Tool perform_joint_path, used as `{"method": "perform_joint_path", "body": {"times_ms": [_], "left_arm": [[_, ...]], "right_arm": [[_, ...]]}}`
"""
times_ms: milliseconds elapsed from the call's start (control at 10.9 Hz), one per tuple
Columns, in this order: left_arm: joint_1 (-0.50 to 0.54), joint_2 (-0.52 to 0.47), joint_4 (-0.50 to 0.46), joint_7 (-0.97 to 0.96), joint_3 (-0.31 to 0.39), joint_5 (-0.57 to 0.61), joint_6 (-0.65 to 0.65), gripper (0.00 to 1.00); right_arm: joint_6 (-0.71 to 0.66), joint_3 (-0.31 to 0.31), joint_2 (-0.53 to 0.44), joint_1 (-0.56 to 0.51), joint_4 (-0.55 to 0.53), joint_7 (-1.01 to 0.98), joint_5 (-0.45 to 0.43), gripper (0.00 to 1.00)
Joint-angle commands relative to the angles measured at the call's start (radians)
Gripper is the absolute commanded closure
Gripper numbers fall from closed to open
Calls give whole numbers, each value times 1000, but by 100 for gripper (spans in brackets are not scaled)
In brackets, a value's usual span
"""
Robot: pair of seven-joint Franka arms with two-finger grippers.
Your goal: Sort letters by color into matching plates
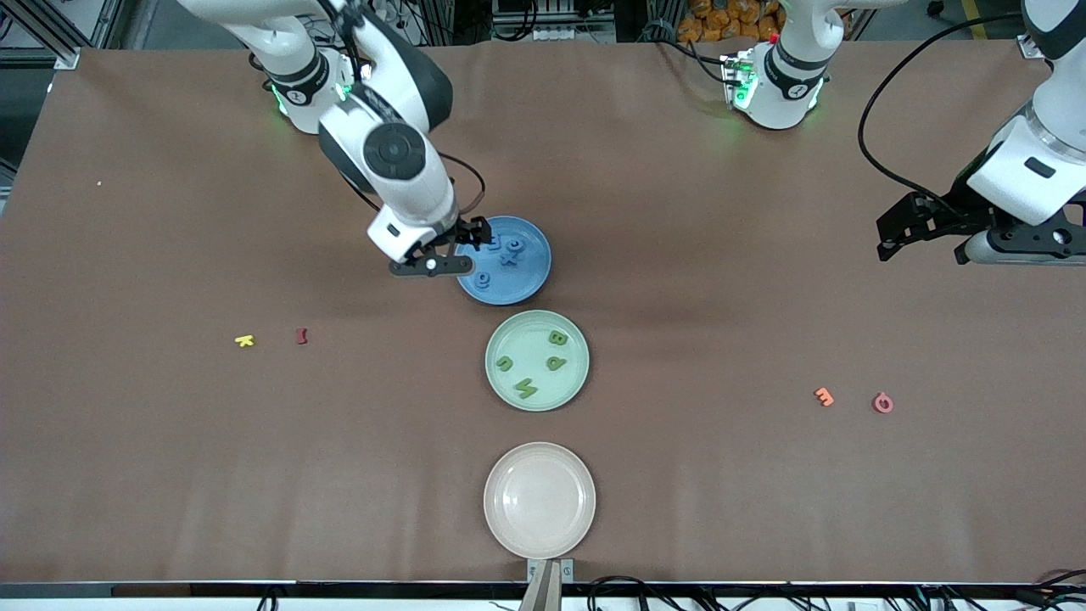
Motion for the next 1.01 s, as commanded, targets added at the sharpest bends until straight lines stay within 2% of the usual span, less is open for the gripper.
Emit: {"method": "perform_joint_path", "body": {"times_ms": [0,92,369,645,737,921], "left_arm": [[8,-9,-9,29,-2,-18,10,0],[8,-9,-9,29,-2,-20,10,0],[8,-10,-9,29,-2,-20,10,0],[9,-10,-11,31,-2,-21,10,0],[8,-10,-11,31,-2,-21,10,0],[8,-10,-11,29,-2,-21,10,0]], "right_arm": [[-274,-22,-132,-23,188,-8,29,0],[-329,-56,-171,-23,215,-74,50,0],[-398,-293,-302,-17,239,-411,200,0],[-446,-527,-348,-3,271,-744,207,0],[-438,-567,-348,-2,274,-822,199,0],[-440,-610,-348,-9,297,-839,190,0]]}}
